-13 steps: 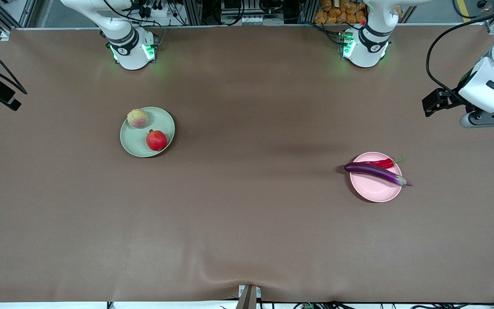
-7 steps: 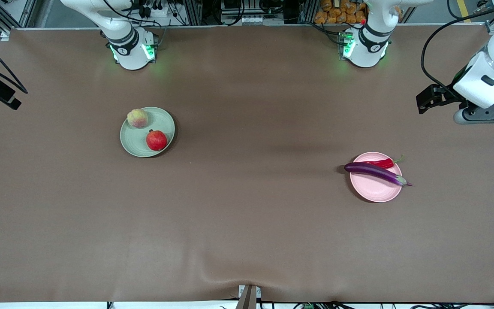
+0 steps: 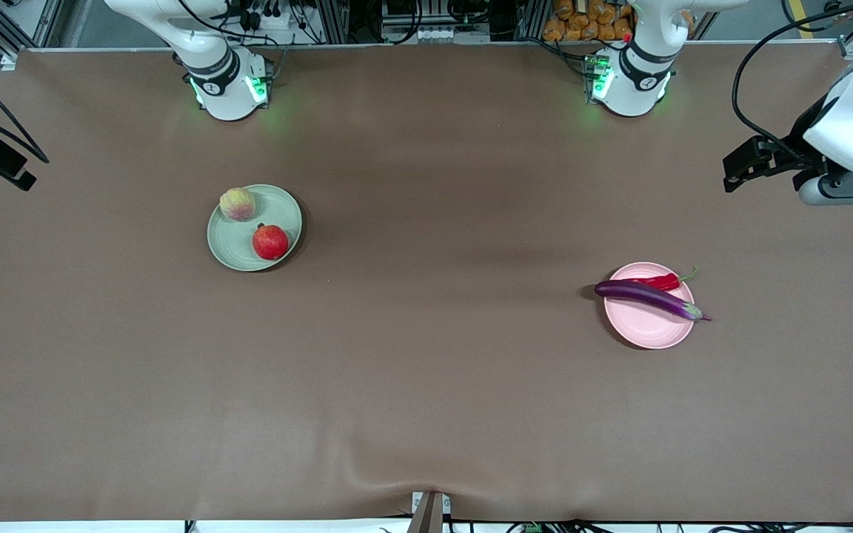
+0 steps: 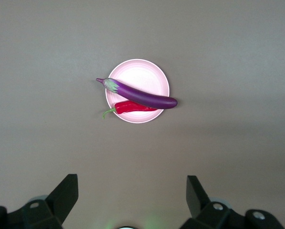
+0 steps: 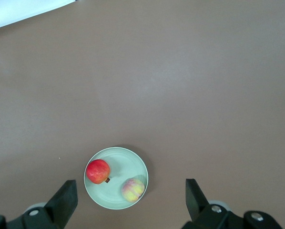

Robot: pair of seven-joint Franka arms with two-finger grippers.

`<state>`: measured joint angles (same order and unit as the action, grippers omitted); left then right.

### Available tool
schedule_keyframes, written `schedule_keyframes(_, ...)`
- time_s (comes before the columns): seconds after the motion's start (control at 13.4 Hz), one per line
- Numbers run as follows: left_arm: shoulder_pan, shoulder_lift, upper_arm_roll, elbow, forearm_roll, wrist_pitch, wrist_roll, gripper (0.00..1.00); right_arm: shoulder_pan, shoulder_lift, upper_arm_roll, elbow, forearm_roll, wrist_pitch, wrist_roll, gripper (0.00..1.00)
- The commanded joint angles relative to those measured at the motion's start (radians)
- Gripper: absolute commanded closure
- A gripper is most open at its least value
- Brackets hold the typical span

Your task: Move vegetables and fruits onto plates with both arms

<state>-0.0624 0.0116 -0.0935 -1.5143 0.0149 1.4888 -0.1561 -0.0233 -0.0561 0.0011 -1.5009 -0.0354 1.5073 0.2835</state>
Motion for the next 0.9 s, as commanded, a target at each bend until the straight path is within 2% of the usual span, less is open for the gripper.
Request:
schedule_keyframes(0.0, -0.001, -0.004, 0.005, 0.017, -0.012, -0.027, -0.002, 0.0, -0.016, 0.03, 0.01, 0.044, -0.023, -0.015, -0.023, 0.0)
schedule_keyframes(0.15, -0.001, -0.015, 0.003, 0.016, -0.009, -0.059, 0.018, 0.0, -0.017, 0.033, 0.008, 0.045, -0.021, -0.018, -0.128, 0.0)
schedule_keyframes(0.37, -0.002, -0.022, -0.002, 0.016, -0.009, -0.093, 0.09, 0.0, -0.023, 0.033, -0.009, 0.045, 0.0, -0.018, -0.153, 0.0)
schedule_keyframes(0.52, -0.002, -0.022, -0.003, 0.017, -0.01, -0.094, 0.089, 0.0, -0.024, 0.033, -0.019, 0.045, 0.046, -0.038, -0.191, 0.0)
schedule_keyframes(0.67, -0.002, -0.021, -0.003, 0.017, -0.009, -0.093, 0.087, 0.0, -0.024, 0.033, -0.073, 0.045, 0.118, -0.067, -0.251, 0.0)
schedule_keyframes(0.82, -0.002, -0.018, -0.003, 0.017, -0.01, -0.093, 0.084, 0.0, -0.02, 0.033, -0.073, 0.045, 0.117, -0.068, -0.254, 0.0)
